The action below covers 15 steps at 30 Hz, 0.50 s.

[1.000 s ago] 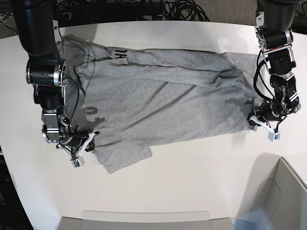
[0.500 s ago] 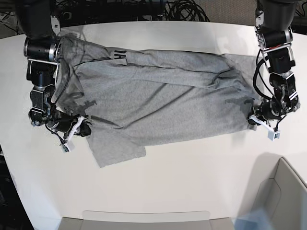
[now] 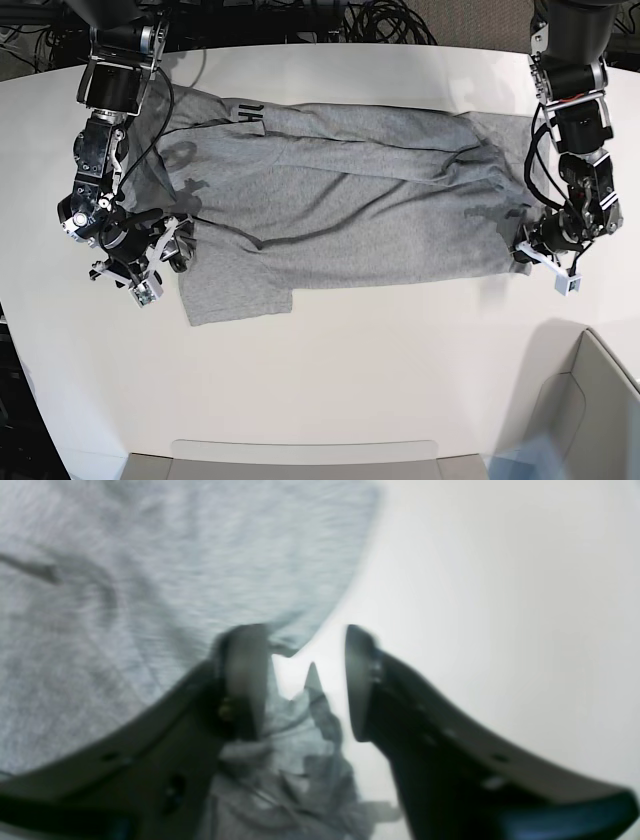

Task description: Fold the T-shirt properly

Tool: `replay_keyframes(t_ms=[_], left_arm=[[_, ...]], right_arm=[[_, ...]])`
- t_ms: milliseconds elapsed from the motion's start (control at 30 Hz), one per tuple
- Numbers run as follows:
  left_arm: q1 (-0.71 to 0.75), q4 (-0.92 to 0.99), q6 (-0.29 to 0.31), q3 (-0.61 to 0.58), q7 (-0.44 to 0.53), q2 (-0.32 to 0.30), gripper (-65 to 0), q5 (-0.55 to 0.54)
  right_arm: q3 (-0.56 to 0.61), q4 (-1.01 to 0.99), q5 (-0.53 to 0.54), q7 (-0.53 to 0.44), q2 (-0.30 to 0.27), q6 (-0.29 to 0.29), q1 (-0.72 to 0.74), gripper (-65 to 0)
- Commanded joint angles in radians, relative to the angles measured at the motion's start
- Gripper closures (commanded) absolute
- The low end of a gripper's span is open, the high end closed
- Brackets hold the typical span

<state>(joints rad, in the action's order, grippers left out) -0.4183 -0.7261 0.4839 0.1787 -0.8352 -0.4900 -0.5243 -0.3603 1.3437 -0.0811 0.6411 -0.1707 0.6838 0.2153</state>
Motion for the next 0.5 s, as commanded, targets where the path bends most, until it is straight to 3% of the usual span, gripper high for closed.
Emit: replay_keyframes(t_ms=[0,167,333,467], left_arm=[[-0.001,0.003,-0.011,-0.003,-0.054,-0.003,-2.8,0.036],[-0.001,0.003,-0.011,-0.003,-0.054,-0.003,-2.8,0.036],[-0.001,0.003,-0.011,-0.003,-0.054,-0.003,-2.9,0.036],[-0.001,0.003,-0.011,-0.003,-0.054,-0.003,-2.9,0.036]], right_arm=[[-0.006,0.044,0.022,-0.027,-0.005,0.014,0.031,-29.1],[-0.006,0.044,0.017,-0.028,-0.005,0.014,0.1,-28.3],[-0.006,-0.304,0.017,-0.037,-0.031,0.014,0.306,-28.3],[-0.001,-0.585,0.017,-0.185,-0.046,0.014,0.421,-28.3]])
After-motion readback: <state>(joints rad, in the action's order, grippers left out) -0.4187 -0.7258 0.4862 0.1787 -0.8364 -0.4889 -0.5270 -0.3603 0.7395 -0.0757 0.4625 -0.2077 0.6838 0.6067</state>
